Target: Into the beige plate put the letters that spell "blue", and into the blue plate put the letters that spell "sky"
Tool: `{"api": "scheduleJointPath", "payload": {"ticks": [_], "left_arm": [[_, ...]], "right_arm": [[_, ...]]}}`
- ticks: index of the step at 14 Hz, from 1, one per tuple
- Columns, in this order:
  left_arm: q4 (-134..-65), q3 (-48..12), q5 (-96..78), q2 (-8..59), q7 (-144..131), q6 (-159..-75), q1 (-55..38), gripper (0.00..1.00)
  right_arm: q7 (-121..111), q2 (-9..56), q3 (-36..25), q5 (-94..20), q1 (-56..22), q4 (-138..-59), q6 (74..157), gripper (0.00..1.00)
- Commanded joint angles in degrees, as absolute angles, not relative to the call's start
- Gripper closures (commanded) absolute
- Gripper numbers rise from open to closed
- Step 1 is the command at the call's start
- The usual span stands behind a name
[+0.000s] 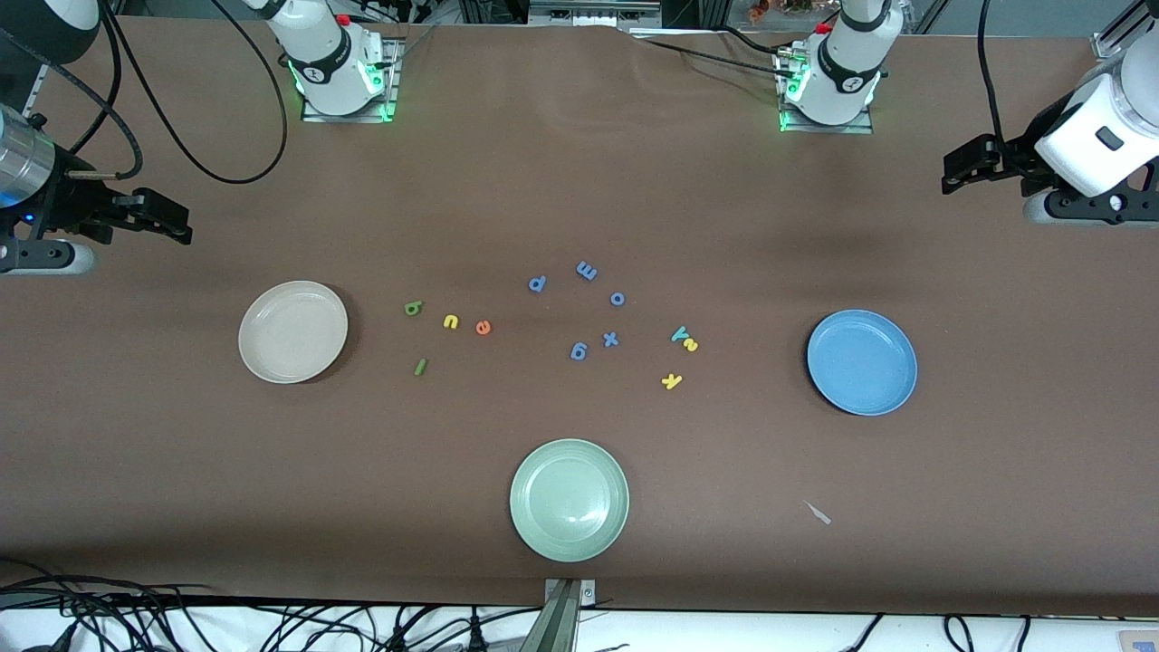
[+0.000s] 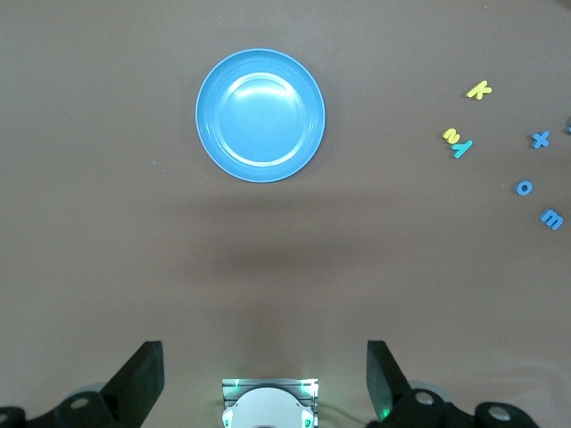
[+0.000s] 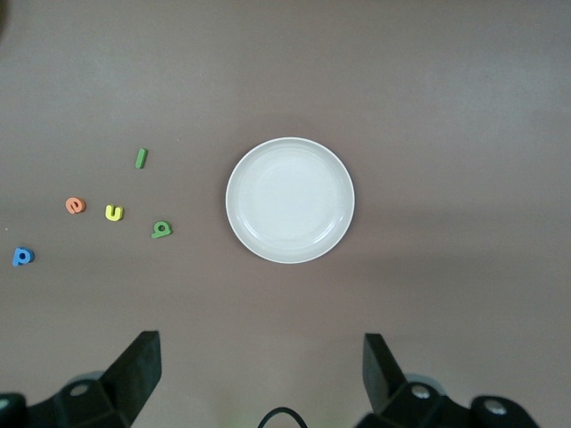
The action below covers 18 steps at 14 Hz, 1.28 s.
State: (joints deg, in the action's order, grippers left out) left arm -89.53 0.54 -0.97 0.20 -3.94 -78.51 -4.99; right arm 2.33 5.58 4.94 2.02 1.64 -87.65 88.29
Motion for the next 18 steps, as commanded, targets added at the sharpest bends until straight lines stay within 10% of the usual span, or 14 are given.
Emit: {"api": "scheduleJointPath", "payload": {"ticks": [1,18], "left_arm": [[-89.30,0.44,-0.27,0.18,-4.04,-78.40,-4.92,0.00],[-100.63,3.34,0.62,-6.42,-4.13,-89.74,-5.01,0.00]], "right_arm": [[2.11,5.63,5.27,0.97,2.02,-87.01,87.71,0.00],[1.93,5.63,5.27,0.97,2.02,-87.01,87.71,0.00]]}}
